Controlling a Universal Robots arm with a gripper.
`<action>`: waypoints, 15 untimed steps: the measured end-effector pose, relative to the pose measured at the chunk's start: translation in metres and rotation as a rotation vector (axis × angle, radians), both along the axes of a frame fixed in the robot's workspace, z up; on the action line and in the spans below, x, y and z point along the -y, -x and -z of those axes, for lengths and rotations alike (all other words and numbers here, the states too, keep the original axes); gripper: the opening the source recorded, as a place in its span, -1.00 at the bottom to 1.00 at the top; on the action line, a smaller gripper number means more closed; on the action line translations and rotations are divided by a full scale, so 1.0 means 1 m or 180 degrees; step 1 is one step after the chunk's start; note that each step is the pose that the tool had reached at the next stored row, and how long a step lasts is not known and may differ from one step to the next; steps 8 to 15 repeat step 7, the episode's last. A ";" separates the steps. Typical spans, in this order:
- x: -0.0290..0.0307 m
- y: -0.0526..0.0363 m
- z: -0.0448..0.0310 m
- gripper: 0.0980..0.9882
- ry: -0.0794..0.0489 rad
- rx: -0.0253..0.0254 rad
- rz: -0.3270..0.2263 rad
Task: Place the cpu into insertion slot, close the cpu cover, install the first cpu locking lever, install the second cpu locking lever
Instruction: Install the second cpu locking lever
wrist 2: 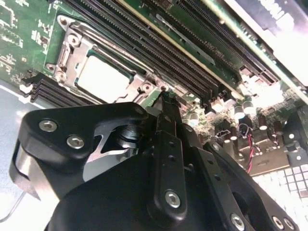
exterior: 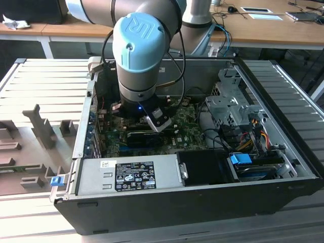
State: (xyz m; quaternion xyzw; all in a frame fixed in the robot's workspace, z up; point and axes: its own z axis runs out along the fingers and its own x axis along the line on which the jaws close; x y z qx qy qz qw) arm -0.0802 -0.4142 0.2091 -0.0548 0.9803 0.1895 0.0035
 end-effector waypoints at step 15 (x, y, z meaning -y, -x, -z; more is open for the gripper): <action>0.0000 0.0000 -0.0114 -0.98 0.0000 -0.0010 0.0001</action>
